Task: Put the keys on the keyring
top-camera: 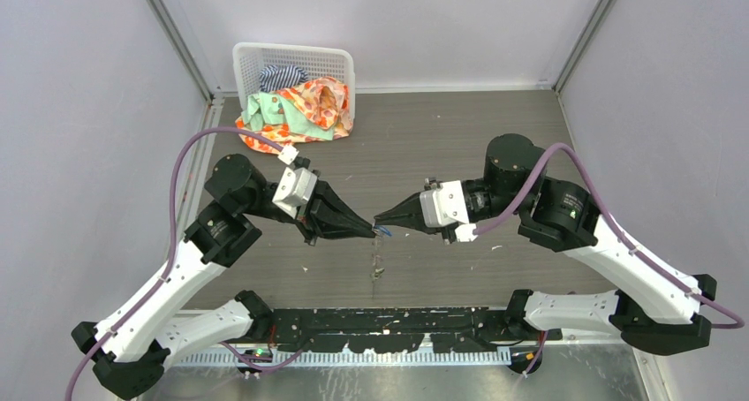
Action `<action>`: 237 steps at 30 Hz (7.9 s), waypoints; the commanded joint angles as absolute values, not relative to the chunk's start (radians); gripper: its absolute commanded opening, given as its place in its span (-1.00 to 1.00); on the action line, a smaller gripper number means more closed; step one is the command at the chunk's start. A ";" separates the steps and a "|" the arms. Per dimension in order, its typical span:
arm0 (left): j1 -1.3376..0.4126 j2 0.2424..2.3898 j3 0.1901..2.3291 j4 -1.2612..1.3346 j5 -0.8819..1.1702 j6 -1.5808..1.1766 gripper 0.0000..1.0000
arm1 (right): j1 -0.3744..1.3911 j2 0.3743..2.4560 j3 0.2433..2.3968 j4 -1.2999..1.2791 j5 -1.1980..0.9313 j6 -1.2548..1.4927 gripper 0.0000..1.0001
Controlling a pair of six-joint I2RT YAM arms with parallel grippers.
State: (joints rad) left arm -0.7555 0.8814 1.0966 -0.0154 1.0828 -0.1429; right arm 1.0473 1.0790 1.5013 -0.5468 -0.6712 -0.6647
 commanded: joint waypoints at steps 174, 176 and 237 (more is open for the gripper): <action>-0.703 0.561 0.852 0.312 0.573 -0.324 -0.99 | 0.988 1.356 2.020 -0.821 -0.675 -0.040 -0.10; -0.703 0.563 0.853 0.311 0.577 -0.325 -0.99 | 0.988 1.355 2.014 -0.806 -0.667 -0.067 -0.10; -0.695 0.571 0.864 0.313 0.599 -0.331 -0.99 | 0.987 1.420 1.953 -0.706 -0.729 -0.192 -0.39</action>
State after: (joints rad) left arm -0.6998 0.5713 0.8173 0.2619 0.5964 -0.3157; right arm 0.9905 1.4166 1.9556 -0.7547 -0.7132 -0.1894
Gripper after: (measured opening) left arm 0.007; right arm 0.310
